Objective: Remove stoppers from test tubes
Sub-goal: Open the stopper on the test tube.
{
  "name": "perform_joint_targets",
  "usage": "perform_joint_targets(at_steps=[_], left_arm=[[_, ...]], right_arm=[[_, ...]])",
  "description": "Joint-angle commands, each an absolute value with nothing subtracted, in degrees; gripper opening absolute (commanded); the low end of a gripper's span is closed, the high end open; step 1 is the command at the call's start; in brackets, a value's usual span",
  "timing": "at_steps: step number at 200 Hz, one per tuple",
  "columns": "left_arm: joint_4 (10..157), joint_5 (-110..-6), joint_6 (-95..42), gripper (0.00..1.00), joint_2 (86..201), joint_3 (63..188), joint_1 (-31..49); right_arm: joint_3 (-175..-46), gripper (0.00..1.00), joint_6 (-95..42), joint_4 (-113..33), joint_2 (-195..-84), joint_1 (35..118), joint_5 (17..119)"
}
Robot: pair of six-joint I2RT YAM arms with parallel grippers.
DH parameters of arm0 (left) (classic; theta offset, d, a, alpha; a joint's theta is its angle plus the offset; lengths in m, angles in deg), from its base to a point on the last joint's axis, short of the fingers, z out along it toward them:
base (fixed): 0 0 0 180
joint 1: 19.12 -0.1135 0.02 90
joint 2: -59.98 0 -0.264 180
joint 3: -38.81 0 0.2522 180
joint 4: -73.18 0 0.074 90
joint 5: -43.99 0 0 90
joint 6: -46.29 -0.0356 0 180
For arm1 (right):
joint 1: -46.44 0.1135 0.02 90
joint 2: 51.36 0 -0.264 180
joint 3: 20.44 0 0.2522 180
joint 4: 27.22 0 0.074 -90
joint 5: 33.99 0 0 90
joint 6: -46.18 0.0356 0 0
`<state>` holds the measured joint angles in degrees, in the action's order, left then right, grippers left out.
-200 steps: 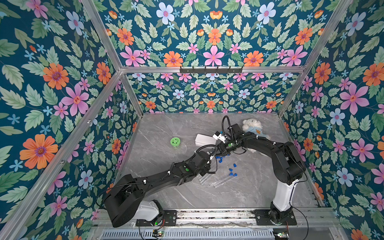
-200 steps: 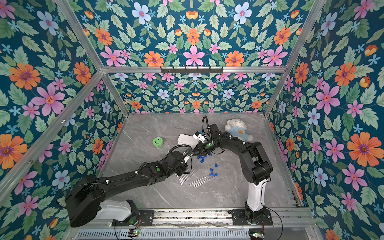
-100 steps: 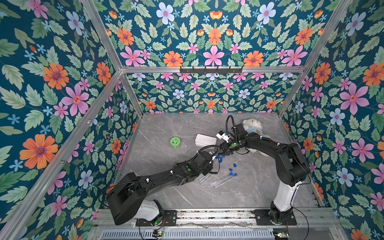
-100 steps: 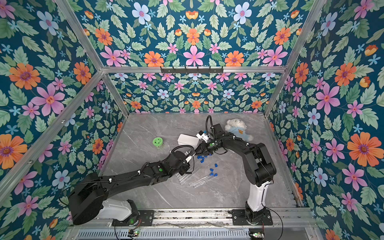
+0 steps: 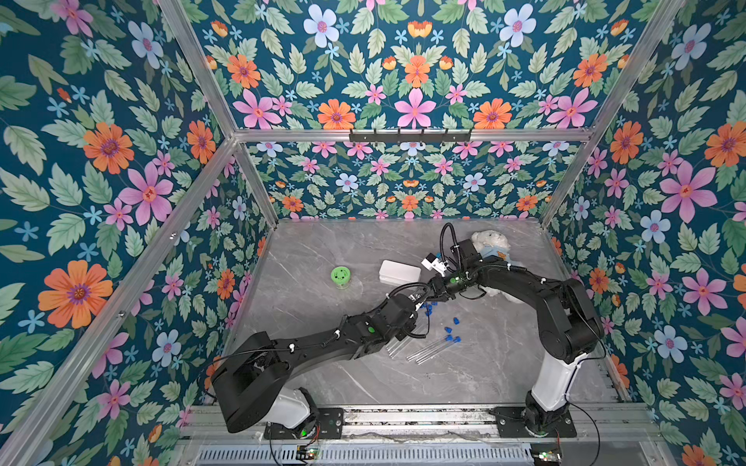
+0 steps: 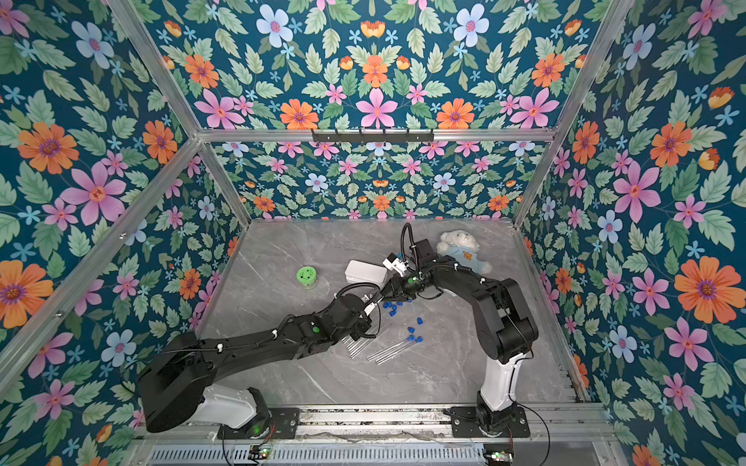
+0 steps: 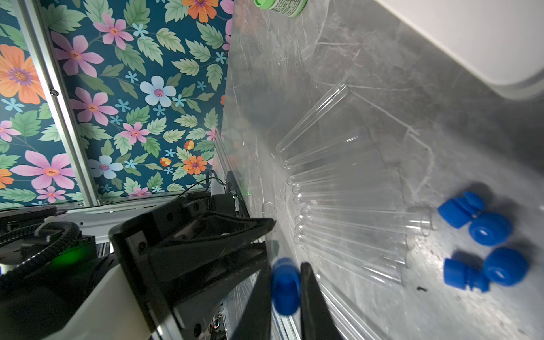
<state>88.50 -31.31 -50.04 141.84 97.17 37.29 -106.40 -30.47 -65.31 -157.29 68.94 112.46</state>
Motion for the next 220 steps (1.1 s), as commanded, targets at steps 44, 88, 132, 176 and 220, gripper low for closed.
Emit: perform_joint_targets(at_steps=[44,88,132,176,220], left_arm=[[97.0,-30.7,-51.3,0.0,142.9,97.5,37.6],[97.5,-30.7,-51.5,0.0,142.9,97.8,37.8],[97.6,-30.5,-51.5,0.0,142.3,97.7,38.1],[97.8,-29.9,-51.8,0.0,142.8,97.8,38.6],[98.3,-29.0,-51.8,0.0,143.4,97.9,39.0]], right_arm=[[-105.8,0.0,-30.5,-61.2,-155.5,68.3,110.2],[-104.4,0.0,-29.3,-59.2,-153.9,67.3,110.2],[-103.1,0.0,-26.8,-56.0,-153.7,66.3,112.5],[-102.4,0.0,-25.8,-54.8,-153.6,65.6,113.2],[-103.8,0.0,-28.9,-59.6,-154.2,65.6,108.7]])
